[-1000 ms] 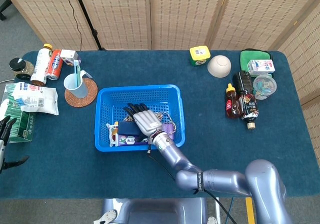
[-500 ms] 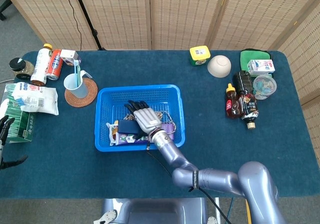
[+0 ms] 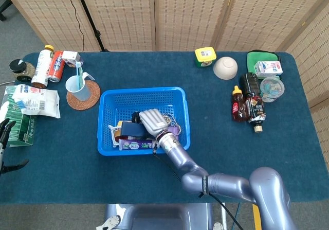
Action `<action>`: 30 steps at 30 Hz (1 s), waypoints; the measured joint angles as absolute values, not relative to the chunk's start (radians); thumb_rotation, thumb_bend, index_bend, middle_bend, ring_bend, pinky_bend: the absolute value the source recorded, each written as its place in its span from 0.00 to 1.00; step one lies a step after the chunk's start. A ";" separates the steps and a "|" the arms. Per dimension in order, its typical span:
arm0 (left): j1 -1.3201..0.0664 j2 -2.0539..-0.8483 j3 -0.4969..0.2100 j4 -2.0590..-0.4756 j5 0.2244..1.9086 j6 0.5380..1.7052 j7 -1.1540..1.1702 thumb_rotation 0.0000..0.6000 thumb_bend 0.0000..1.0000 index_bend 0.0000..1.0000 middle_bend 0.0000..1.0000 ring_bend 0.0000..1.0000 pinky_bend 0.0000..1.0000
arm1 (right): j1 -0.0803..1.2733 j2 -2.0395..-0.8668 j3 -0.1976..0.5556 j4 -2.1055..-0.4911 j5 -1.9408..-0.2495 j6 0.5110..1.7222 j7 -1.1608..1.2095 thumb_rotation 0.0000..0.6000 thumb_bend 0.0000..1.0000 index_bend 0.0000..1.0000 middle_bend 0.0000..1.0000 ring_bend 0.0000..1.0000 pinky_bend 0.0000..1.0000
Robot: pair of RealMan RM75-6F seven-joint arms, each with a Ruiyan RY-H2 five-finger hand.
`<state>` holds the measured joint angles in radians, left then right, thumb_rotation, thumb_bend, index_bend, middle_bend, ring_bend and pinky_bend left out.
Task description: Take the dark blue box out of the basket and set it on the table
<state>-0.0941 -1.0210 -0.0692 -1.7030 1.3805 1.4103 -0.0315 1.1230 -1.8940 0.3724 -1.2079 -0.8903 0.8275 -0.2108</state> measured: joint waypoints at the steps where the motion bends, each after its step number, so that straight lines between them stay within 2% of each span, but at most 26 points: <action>1: -0.094 -1.021 -0.069 -1.703 1.380 1.410 -0.030 1.00 0.02 0.00 0.00 0.00 0.00 | 1.121 -1.891 0.373 -1.212 -0.893 0.830 -0.210 1.00 0.53 0.63 0.63 0.57 0.59; 20: -0.091 -1.024 -0.057 -1.708 1.401 1.418 -0.024 1.00 0.02 0.00 0.00 0.00 0.00 | 1.080 -1.744 0.432 -1.434 -0.921 0.960 -0.281 1.00 0.54 0.63 0.63 0.57 0.59; 30: -0.086 -1.021 -0.051 -1.707 1.417 1.428 -0.032 1.00 0.02 0.00 0.00 0.00 0.00 | 1.054 -1.593 0.459 -1.525 -0.926 1.069 -0.432 1.00 0.54 0.63 0.63 0.57 0.59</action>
<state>-0.0859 -1.0215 -0.0513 -1.7071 1.4167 1.4279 -0.0321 1.0544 -1.5934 0.4593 -1.5250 -0.9265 1.0690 -0.4319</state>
